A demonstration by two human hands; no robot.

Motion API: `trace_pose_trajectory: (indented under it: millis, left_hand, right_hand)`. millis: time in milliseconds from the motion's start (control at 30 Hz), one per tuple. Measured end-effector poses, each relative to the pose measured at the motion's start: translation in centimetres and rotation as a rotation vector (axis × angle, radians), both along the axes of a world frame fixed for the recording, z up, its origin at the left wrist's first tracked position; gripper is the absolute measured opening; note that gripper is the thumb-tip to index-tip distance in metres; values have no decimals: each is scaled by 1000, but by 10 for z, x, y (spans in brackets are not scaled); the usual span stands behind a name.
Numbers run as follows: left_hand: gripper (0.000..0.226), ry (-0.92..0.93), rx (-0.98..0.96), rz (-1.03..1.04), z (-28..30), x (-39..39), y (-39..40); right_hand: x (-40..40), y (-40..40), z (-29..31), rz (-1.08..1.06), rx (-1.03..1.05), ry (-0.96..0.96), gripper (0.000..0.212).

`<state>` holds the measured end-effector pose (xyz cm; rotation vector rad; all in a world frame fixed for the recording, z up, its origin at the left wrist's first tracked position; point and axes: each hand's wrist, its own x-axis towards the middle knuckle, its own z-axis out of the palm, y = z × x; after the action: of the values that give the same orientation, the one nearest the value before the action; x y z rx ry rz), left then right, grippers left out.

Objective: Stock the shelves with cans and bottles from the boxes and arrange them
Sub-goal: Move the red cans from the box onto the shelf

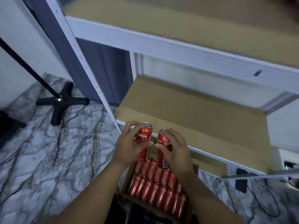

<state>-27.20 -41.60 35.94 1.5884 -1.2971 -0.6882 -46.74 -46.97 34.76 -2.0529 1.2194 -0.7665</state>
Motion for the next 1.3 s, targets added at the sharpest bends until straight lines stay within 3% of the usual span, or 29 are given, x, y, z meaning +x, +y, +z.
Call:
trace_pose_trajectory:
  millis: [300, 467, 667, 867, 1300]
  left_hand:
    - [60, -101, -248, 55, 197, 24, -20]
    - [60, -189, -402, 64, 264, 27, -35]
    - [60, -189, -512, 80, 327, 29, -60]
    - [61, -246, -570, 79, 358, 34, -97]
    - [62, -247, -554, 117, 336, 39, -147]
  right_hand:
    - [31, -36, 181, 61, -365, -225, 43]
    - [46, -48, 253, 62, -535, -313, 40]
    - [56, -71, 325, 36, -574, -375, 39]
    - [64, -105, 360, -5, -656, -406, 34]
    - [79, -154, 352, -93, -623, -307, 32]
